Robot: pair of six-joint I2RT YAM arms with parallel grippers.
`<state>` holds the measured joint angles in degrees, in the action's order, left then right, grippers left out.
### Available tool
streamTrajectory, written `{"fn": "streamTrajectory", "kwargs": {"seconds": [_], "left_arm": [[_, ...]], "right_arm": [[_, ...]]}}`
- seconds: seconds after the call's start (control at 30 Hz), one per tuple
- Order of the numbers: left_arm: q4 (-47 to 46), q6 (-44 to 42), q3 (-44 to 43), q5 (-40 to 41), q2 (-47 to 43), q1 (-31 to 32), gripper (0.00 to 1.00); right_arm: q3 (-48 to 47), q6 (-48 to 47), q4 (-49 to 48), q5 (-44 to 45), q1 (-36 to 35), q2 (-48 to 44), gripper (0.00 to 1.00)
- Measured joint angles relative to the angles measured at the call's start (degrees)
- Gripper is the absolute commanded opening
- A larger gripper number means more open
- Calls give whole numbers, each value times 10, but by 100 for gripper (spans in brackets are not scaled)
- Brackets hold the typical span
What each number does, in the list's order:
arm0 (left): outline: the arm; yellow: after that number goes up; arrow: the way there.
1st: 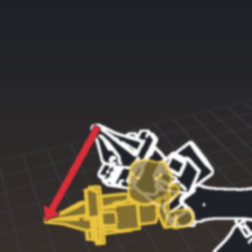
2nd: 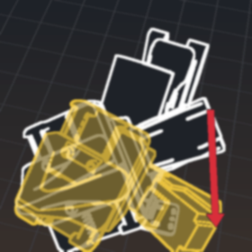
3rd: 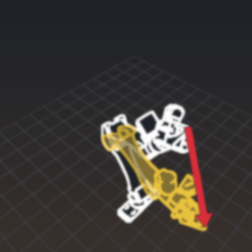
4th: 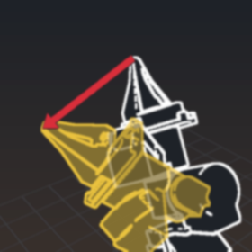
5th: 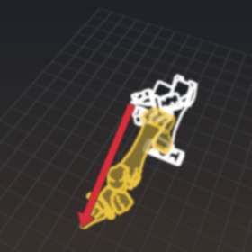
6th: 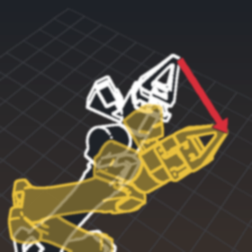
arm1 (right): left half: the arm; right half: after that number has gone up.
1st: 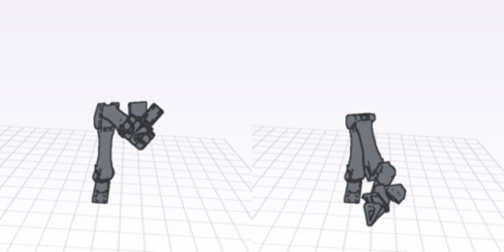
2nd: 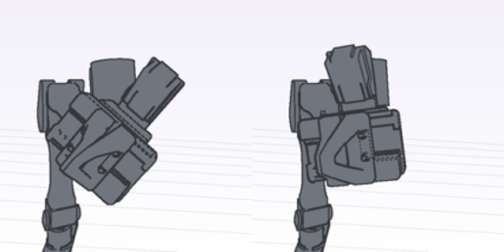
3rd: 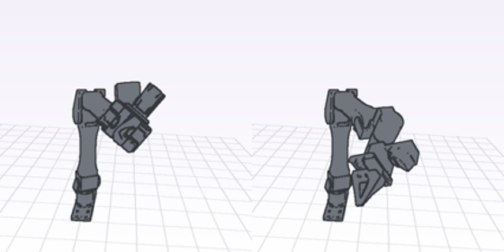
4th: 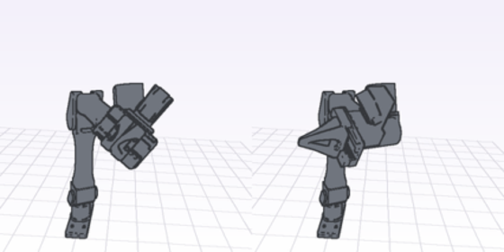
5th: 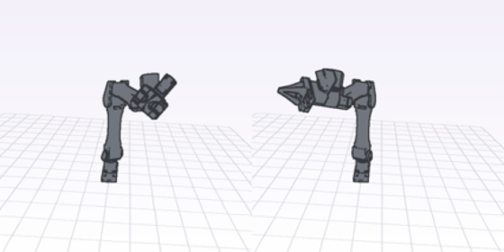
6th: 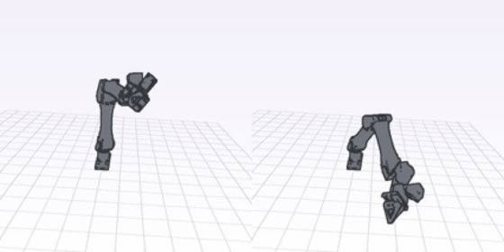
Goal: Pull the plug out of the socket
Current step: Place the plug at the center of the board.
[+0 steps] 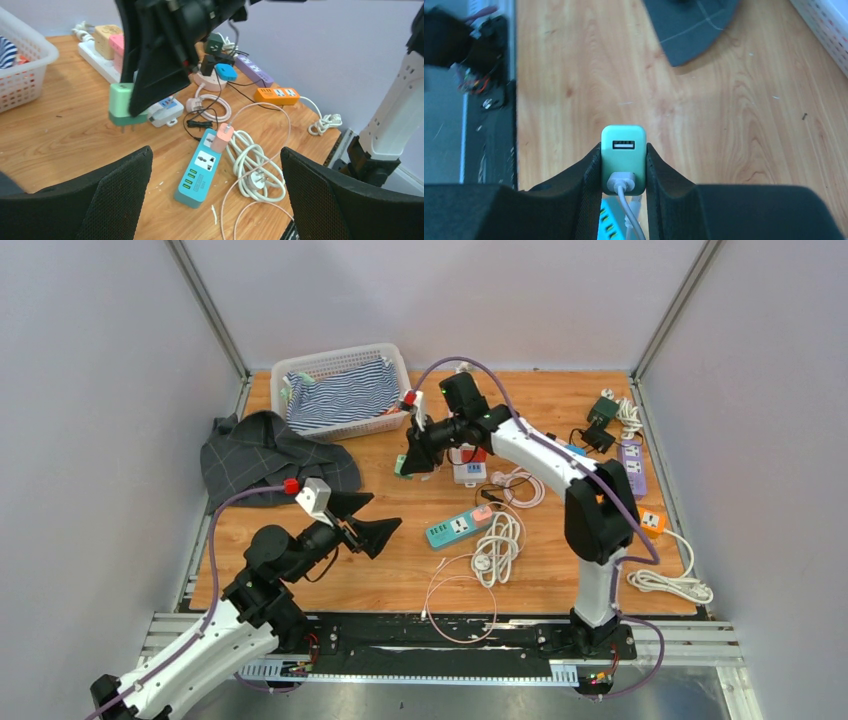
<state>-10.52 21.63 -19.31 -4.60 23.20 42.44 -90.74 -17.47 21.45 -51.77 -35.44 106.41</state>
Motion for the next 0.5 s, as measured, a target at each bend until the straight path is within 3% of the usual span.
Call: {"fn": "streamTrajectory", "kwargs": {"seconds": [0.23, 0.5], "left_arm": [[103, -9, -20, 75, -53, 0, 100], [183, -22, -39, 128, -76, 0, 100]], "right_arm": [[-121, 151, -58, 87, -13, 148, 0], [-220, 253, -82, 152, -21, 240, 3]]}}
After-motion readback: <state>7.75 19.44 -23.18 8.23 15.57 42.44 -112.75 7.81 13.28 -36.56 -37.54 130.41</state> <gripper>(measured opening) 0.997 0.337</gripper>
